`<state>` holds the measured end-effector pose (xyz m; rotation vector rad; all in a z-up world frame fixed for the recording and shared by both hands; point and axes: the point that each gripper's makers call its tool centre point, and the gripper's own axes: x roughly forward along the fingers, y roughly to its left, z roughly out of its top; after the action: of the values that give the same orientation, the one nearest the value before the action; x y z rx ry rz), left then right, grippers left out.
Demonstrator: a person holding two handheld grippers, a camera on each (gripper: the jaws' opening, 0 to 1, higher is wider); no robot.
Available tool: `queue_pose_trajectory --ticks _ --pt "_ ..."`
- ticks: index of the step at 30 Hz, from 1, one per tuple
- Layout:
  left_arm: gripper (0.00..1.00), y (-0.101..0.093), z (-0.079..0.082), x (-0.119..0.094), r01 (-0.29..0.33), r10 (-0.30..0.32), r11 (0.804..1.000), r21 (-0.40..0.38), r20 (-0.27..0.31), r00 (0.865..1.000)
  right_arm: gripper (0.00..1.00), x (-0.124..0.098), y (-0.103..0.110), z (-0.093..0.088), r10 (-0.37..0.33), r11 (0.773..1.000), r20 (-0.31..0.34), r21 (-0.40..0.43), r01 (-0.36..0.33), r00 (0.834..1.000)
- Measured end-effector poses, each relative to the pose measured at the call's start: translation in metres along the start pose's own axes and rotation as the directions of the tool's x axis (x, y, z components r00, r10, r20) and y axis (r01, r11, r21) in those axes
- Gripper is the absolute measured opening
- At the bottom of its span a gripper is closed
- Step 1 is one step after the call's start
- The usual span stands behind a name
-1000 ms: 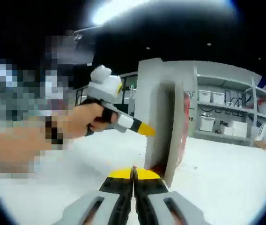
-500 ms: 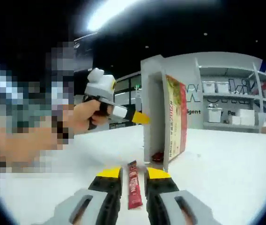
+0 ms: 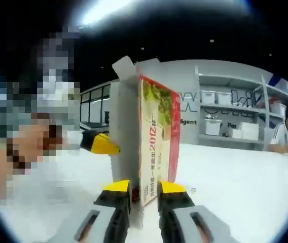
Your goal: Tear open the coffee pouch, take out the coffee, and pour the coffee from the pouch into the cup
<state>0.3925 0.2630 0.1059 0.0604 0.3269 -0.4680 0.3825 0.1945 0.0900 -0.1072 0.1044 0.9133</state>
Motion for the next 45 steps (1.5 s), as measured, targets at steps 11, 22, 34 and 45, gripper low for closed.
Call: queue_pose_trajectory --ticks 11,22,34,45 --pt "0.06 0.004 0.015 -0.006 -0.029 0.029 1.000 -0.009 0.061 0.998 0.03 0.033 -0.011 0.057 -0.039 0.963 -0.059 -0.270 0.022 0.997" --pt "0.16 0.036 0.034 -0.025 -0.087 0.084 0.996 0.008 0.184 0.979 0.02 0.089 -0.018 0.109 -0.113 0.755 -0.151 -0.655 -0.014 0.982" --pt "0.20 0.057 0.030 -0.036 -0.108 0.118 0.992 -0.059 0.210 0.970 0.02 0.136 -0.009 0.103 -0.006 0.457 -0.414 -0.811 -0.366 0.910" --pt "0.20 0.073 0.022 -0.040 -0.132 0.146 0.988 -0.080 0.208 0.967 0.02 0.161 -0.015 0.091 0.070 0.466 -0.541 -0.725 -0.507 0.838"
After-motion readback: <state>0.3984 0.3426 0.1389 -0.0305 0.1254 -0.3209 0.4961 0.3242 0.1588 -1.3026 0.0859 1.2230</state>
